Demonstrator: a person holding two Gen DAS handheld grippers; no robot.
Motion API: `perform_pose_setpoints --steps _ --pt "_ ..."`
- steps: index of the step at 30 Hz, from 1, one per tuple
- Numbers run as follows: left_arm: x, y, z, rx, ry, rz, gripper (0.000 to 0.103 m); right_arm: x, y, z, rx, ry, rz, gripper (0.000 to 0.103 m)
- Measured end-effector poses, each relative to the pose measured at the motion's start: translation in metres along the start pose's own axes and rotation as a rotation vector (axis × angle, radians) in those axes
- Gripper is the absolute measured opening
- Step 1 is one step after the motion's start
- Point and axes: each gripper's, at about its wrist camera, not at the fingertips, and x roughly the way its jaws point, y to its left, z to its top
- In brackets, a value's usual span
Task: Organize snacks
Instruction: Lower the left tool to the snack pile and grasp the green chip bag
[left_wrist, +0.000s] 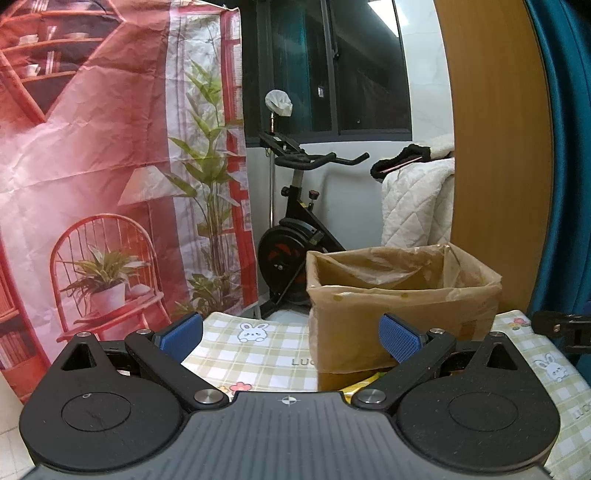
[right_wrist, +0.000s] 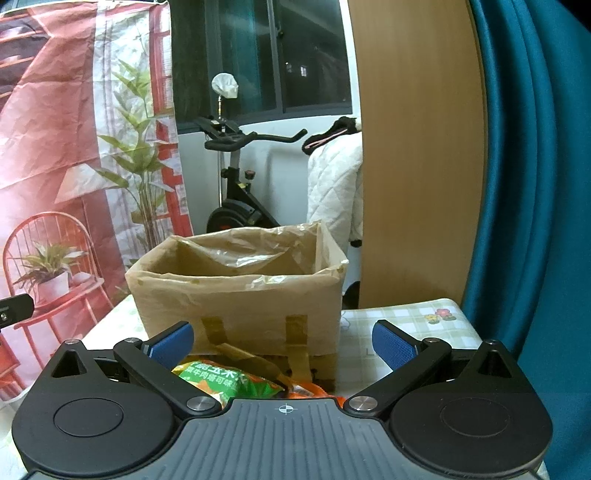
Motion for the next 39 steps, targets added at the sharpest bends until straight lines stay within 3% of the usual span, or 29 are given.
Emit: perform_pose_setpoints --steps 6,18,24,27,29,31,35,39 --pt "0.008 0.015 -0.017 -0.048 -0.025 -0.004 0.102 0.011 -0.003 -0.028 0.013 -0.046 -0.023 0.103" --pt "0.042 0.015 -0.06 -0.023 0.095 -0.032 0.102 0.049 0.007 -0.086 -0.014 0.079 0.029 0.103" --pt "0.051 0.013 -0.078 -0.021 0.142 -0.115 0.102 0.061 0.005 -0.095 -0.023 0.129 0.064 0.103" --pt "0.054 0.006 -0.093 -0.008 0.2 -0.186 0.092 0.067 0.009 -0.108 -0.051 0.18 0.102 0.102" --pt "0.058 0.0 -0.104 -0.002 0.258 -0.238 0.088 0.068 0.012 -0.118 -0.083 0.205 0.132 0.093" --pt "0.059 -0.005 -0.117 0.021 0.3 -0.261 0.085 0.068 0.017 -0.129 -0.121 0.224 0.144 0.091" --pt "0.054 -0.017 -0.137 0.106 0.339 -0.306 0.085 0.067 0.022 -0.143 -0.155 0.266 0.195 0.082" --pt "0.054 -0.024 -0.146 0.121 0.388 -0.388 0.085 0.071 0.022 -0.153 -0.144 0.311 0.238 0.07"
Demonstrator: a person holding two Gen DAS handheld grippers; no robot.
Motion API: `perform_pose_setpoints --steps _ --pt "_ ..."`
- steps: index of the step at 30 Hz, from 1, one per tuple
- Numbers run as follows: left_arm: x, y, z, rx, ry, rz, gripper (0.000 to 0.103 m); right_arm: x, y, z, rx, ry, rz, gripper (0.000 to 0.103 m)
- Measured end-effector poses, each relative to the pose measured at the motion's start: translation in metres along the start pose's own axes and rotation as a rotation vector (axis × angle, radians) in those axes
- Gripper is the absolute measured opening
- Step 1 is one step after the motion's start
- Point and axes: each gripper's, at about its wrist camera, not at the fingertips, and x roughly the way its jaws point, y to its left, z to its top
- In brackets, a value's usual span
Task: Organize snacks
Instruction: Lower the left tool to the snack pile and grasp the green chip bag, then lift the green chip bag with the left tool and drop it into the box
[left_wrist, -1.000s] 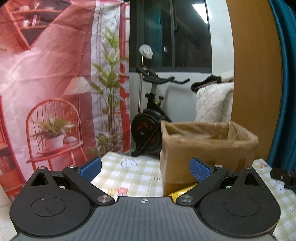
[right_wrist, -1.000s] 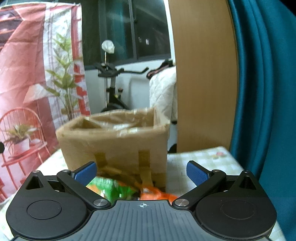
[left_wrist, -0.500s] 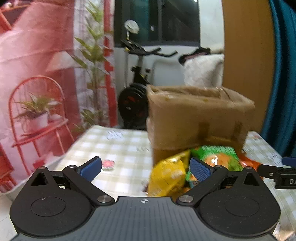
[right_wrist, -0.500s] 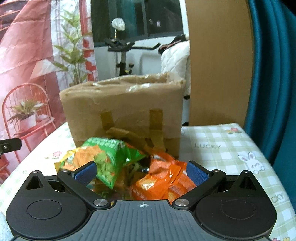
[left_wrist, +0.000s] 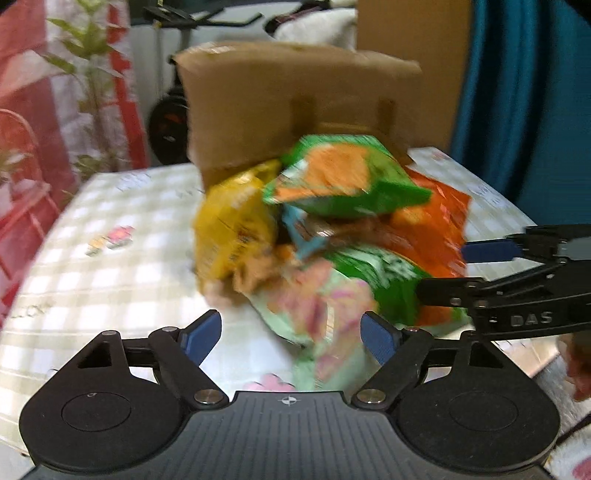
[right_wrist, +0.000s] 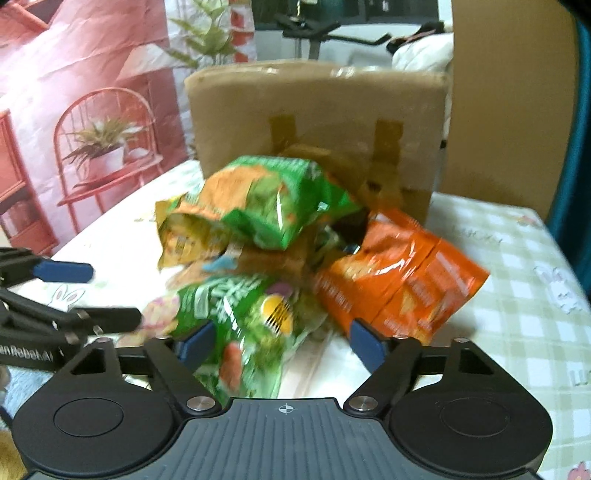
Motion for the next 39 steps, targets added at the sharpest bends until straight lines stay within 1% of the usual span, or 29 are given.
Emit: perform_pose_setpoints --steps 2,3,5,8,9,11,13,14,16,20,22,26,28,30,32,35,37,39 --pt "0.002 -0.001 -0.001 0.006 0.015 -0.023 0.085 0.002 0.001 -0.003 -0.003 0.011 0.018 0.064" --pt "0.003 -0.002 -0.002 0.005 0.023 -0.024 0.084 0.003 0.001 -0.005 -0.003 0.016 0.027 0.064" --pt "0.006 -0.005 -0.005 0.003 0.037 -0.04 0.084 0.007 0.001 -0.007 0.002 0.031 0.044 0.059" --pt "0.019 -0.004 -0.009 -0.009 0.076 -0.053 0.084 0.011 -0.002 -0.011 0.021 0.049 0.061 0.055" --pt "0.023 -0.003 -0.009 -0.01 0.084 -0.054 0.081 0.013 -0.003 -0.011 0.025 0.051 0.065 0.053" --pt "0.027 -0.003 -0.007 -0.003 0.085 -0.072 0.071 0.015 -0.005 -0.011 0.037 0.052 0.085 0.047" --pt "0.029 -0.005 -0.005 0.012 0.091 -0.11 0.053 0.017 -0.006 -0.01 0.044 0.053 0.093 0.043" --pt "0.029 -0.006 -0.005 0.022 0.09 -0.113 0.053 0.017 -0.006 -0.01 0.045 0.057 0.098 0.041" --pt "0.03 -0.009 -0.006 0.048 0.082 -0.102 0.05 0.018 -0.005 -0.011 0.045 0.056 0.104 0.038" --pt "0.031 -0.009 -0.004 0.044 0.079 -0.114 0.045 0.017 -0.006 -0.011 0.049 0.059 0.122 0.028" --pt "0.03 -0.007 -0.002 0.041 0.089 -0.12 0.042 0.015 -0.002 -0.007 0.041 0.076 0.125 0.026" --pt "0.023 -0.004 0.006 0.046 0.114 -0.142 0.041 0.01 0.003 0.006 0.039 0.136 0.134 0.024" --pt "0.017 -0.002 0.011 0.04 0.121 -0.163 0.039 0.005 0.003 0.01 0.055 0.161 0.143 0.024" --pt "0.011 0.001 0.014 0.023 0.126 -0.194 0.035 -0.001 0.002 0.012 0.08 0.189 0.156 0.024" --pt "0.004 0.001 0.019 0.026 0.121 -0.21 0.034 -0.013 0.003 0.013 0.091 0.196 0.17 0.023" --pt "-0.007 -0.002 0.024 0.052 0.092 -0.212 0.034 -0.029 0.003 0.012 0.109 0.189 0.187 0.023" --pt "-0.007 -0.005 0.024 0.061 0.082 -0.219 0.034 -0.036 0.003 0.011 0.102 0.181 0.177 0.022" --pt "-0.003 -0.007 0.021 0.053 0.089 -0.221 0.034 -0.036 0.001 0.007 0.111 0.182 0.168 0.022"
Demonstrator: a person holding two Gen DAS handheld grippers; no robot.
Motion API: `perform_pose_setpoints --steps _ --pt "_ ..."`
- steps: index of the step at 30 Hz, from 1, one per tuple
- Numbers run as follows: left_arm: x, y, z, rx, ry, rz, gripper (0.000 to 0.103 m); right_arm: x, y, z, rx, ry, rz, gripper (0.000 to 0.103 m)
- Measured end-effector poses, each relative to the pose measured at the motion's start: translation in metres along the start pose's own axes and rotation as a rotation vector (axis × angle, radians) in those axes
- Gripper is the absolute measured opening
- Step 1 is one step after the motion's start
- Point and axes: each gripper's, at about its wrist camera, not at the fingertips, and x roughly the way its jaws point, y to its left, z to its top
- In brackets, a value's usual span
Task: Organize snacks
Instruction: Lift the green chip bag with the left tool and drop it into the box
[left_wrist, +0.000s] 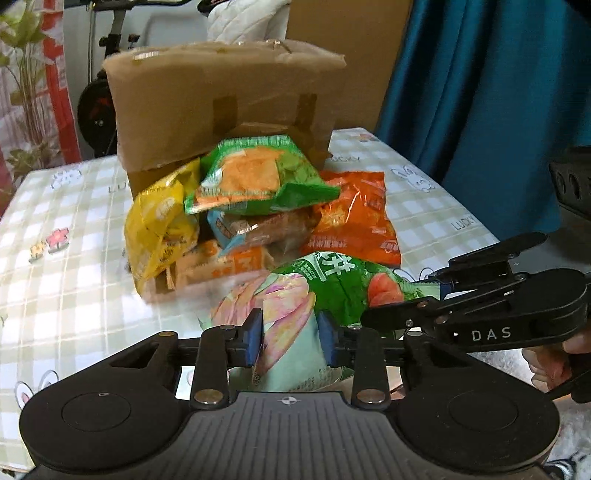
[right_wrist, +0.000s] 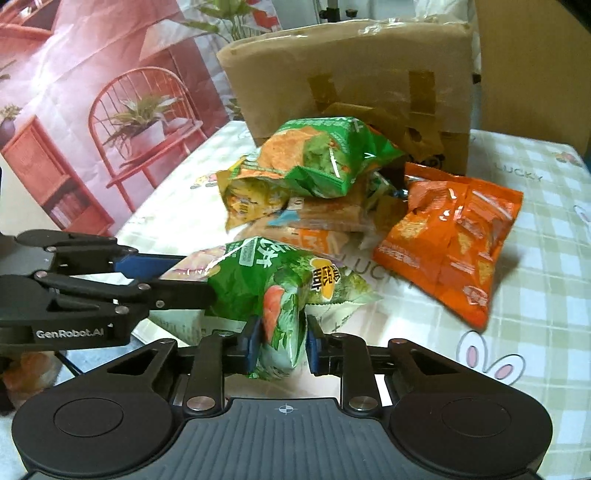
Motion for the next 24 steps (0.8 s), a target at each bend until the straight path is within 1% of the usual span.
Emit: perform_pose_setpoints --steps 2,3,4,5,7,9,12,15,17,18,19,21,22,23,24 --pt "0.009 0.0 -0.007 0.01 0.005 0.006 0.036 0.005 -0.004 -0.003 0.021 -0.009 0.001 0.021" --pt "0.015 0.004 -0.01 0.0 0.021 -0.002 0.039 0.009 -0.007 -0.003 0.044 -0.003 0.002 0.021" --pt "0.016 0.008 -0.013 -0.023 0.033 -0.012 0.039 0.013 -0.012 -0.004 0.072 0.004 0.009 0.02" --pt "0.019 0.012 -0.014 -0.046 0.045 -0.023 0.043 0.017 -0.016 -0.006 0.099 0.015 0.023 0.019" --pt "0.022 0.018 -0.016 -0.058 0.053 -0.016 0.06 0.022 -0.021 -0.008 0.126 0.024 0.036 0.018" --pt "0.023 0.022 -0.017 -0.075 0.066 0.005 0.068 0.023 -0.023 -0.008 0.136 0.022 0.044 0.017" --pt "0.029 0.028 -0.018 -0.103 0.077 -0.008 0.069 0.025 -0.022 -0.007 0.127 0.021 0.042 0.017" --pt "0.034 0.028 -0.019 -0.099 0.109 -0.023 0.072 0.027 -0.021 -0.007 0.133 0.025 0.05 0.017" --pt "0.04 0.029 -0.022 -0.108 0.127 -0.039 0.072 0.027 -0.021 -0.007 0.13 0.024 0.048 0.017" --pt "0.041 0.029 -0.023 -0.109 0.125 -0.045 0.07 0.028 -0.02 -0.007 0.128 0.024 0.047 0.017" --pt "0.04 0.028 -0.023 -0.103 0.114 -0.049 0.062 0.028 -0.02 -0.007 0.13 0.024 0.049 0.017" --pt "0.036 0.025 -0.021 -0.086 0.102 -0.044 0.06 0.024 -0.018 -0.007 0.119 0.016 0.045 0.017" --pt "0.032 0.022 -0.021 -0.073 0.095 -0.039 0.056 0.022 -0.016 -0.006 0.112 0.012 0.044 0.017" --pt "0.028 0.02 -0.02 -0.06 0.088 -0.039 0.054 0.018 -0.014 -0.005 0.1 0.004 0.042 0.017" --pt "0.025 0.019 -0.019 -0.056 0.083 -0.05 0.046 0.015 -0.012 -0.003 0.088 0.0 0.046 0.018"
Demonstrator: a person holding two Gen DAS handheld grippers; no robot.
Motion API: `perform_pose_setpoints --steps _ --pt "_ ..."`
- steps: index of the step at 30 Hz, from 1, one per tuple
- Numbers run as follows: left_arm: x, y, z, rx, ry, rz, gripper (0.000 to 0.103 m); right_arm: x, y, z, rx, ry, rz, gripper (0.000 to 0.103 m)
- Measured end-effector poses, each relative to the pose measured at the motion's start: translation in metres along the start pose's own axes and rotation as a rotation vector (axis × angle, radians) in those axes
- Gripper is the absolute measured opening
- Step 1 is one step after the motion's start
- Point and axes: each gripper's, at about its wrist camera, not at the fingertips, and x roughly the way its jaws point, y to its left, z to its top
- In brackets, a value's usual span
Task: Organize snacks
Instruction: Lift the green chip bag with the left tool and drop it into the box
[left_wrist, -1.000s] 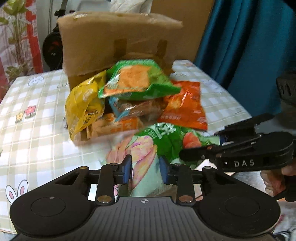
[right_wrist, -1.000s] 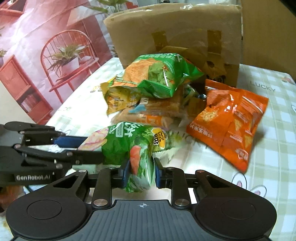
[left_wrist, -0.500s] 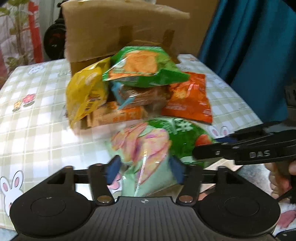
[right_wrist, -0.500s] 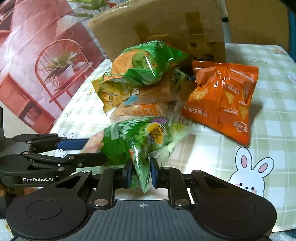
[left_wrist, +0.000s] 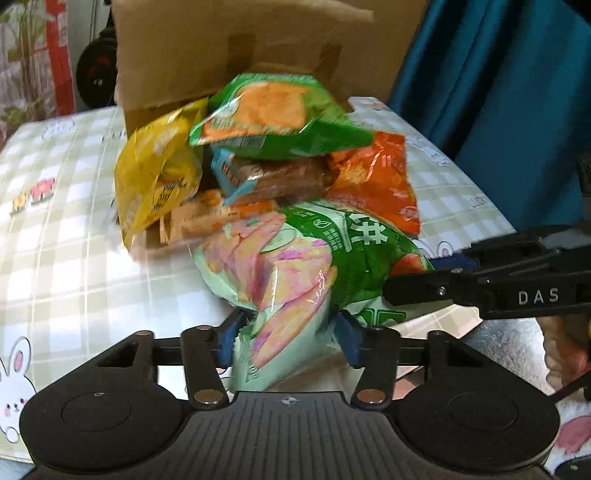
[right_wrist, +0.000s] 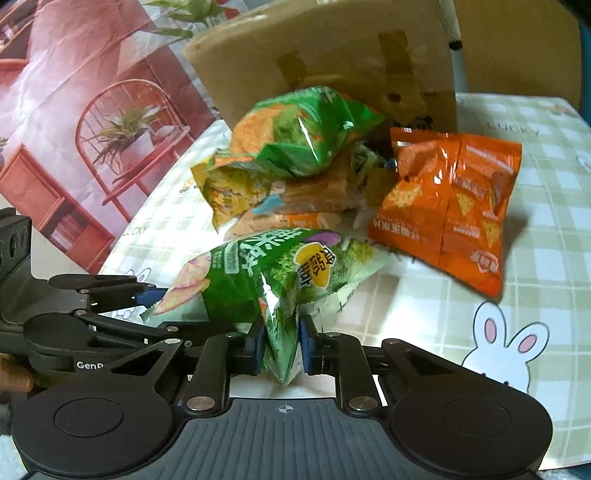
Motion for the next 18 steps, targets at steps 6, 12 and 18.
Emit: perform_pose_setpoints --steps 6,12,18 --pt "-0.022 -0.013 0.009 0.04 -0.037 -0.001 0.046 -0.026 0.006 0.005 -0.015 -0.039 0.011 0.018" --pt "-0.066 -0.034 0.018 0.103 -0.129 -0.001 0.045 -0.072 0.016 0.012 -0.044 -0.125 0.024 0.017" --pt "-0.109 -0.056 0.032 0.161 -0.25 0.007 0.045 -0.114 0.026 0.027 -0.106 -0.231 0.015 0.017"
